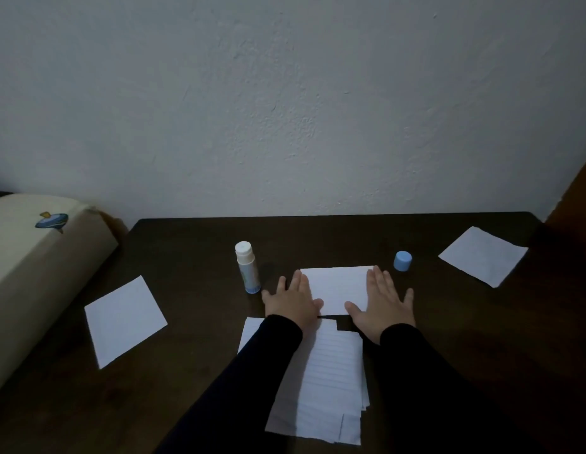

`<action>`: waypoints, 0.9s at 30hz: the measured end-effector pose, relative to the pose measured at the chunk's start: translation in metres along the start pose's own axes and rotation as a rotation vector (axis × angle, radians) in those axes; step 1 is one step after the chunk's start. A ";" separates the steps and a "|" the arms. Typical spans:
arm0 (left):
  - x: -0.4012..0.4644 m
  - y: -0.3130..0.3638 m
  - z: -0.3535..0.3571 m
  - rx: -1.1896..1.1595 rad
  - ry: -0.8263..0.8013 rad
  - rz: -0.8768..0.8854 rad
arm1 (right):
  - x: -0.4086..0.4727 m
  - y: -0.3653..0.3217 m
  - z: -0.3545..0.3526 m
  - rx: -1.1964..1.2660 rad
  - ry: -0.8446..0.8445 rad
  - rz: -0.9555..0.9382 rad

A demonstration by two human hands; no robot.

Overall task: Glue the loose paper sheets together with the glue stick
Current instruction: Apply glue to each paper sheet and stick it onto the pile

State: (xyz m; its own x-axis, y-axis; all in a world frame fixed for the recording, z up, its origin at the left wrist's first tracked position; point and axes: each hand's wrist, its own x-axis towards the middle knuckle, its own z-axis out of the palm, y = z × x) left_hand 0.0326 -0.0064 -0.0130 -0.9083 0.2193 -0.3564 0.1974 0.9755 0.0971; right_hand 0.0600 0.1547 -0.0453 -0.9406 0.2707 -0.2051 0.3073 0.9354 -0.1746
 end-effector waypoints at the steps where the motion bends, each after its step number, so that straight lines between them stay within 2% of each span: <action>1: -0.002 -0.001 -0.003 0.012 0.018 0.004 | 0.000 0.000 0.001 0.001 0.008 0.000; 2: -0.006 -0.003 -0.007 0.026 0.081 0.016 | 0.000 0.000 0.002 0.005 0.016 -0.001; 4: -0.020 -0.013 -0.008 -0.051 0.329 0.041 | 0.000 0.001 0.003 0.015 0.043 -0.008; 6: -0.039 -0.026 -0.004 -0.292 0.569 0.028 | -0.002 0.003 0.005 0.027 0.080 -0.029; 7: -0.047 -0.034 -0.002 -0.407 0.621 -0.010 | -0.004 0.004 0.005 0.029 0.094 -0.040; 12: -0.046 -0.064 0.002 -0.966 0.610 -0.379 | -0.012 0.005 0.004 0.041 0.143 -0.047; 14: -0.040 -0.066 0.001 -1.138 0.598 -0.368 | -0.013 0.004 0.003 0.051 0.151 -0.053; 17: -0.029 -0.063 0.002 -1.124 0.512 -0.253 | -0.014 0.006 0.003 0.093 0.160 -0.067; 19: -0.024 -0.063 -0.001 -1.086 0.498 -0.241 | -0.015 0.008 0.002 0.139 0.182 -0.081; 23: -0.023 -0.074 -0.010 -1.056 0.459 -0.184 | -0.025 0.008 -0.001 0.277 0.301 -0.129; 27: -0.043 -0.086 -0.014 -1.153 0.360 -0.161 | -0.037 0.003 -0.009 0.374 0.365 -0.151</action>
State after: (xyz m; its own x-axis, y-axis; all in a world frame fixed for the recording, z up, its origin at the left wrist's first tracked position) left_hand 0.0501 -0.0999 0.0068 -0.9786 -0.0987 -0.1805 -0.2043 0.3627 0.9093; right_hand 0.0945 0.1497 -0.0296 -0.9468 0.2633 0.1850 0.1328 0.8433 -0.5207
